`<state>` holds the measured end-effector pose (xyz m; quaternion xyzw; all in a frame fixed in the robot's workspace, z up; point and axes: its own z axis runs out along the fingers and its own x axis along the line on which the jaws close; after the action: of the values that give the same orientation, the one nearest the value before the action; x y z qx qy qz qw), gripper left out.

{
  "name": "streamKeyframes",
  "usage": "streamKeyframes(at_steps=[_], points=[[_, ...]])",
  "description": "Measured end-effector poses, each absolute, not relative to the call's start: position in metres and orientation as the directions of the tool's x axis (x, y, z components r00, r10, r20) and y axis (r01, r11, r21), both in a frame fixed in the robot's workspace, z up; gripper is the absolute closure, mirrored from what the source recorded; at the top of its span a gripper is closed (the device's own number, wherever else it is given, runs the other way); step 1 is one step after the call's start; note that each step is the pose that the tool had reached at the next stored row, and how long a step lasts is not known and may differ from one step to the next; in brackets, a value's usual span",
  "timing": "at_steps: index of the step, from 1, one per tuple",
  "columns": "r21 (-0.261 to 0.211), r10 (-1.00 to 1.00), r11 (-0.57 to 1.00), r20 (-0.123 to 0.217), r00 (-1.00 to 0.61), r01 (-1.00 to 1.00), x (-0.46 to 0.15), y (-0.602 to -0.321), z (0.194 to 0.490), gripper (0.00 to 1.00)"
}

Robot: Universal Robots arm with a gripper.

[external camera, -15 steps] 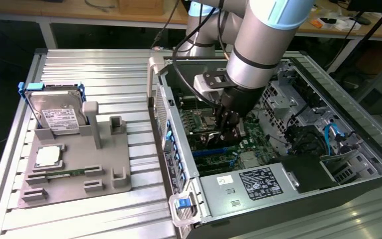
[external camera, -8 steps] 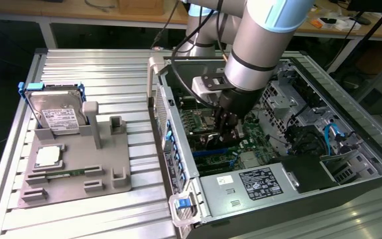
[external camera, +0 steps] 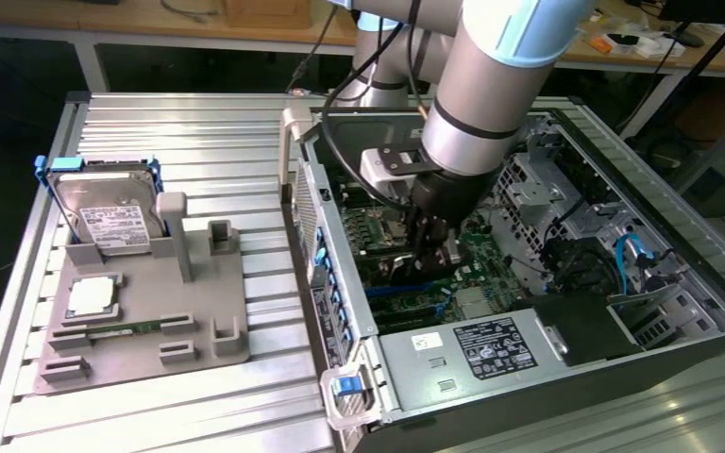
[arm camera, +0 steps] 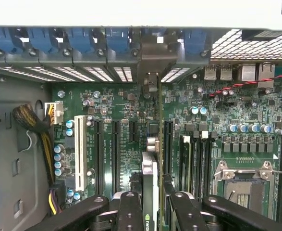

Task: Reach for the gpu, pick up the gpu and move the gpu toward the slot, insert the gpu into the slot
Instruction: 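Insert the gpu into the slot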

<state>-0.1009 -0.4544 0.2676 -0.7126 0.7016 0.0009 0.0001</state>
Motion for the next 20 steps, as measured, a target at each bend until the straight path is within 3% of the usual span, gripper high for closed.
streamKeyframes(at_steps=[20], points=[[0.002, -1.0, -0.015, -0.001, 0.015, -1.0, -0.1028, -0.4544, 0.2593, 0.73]])
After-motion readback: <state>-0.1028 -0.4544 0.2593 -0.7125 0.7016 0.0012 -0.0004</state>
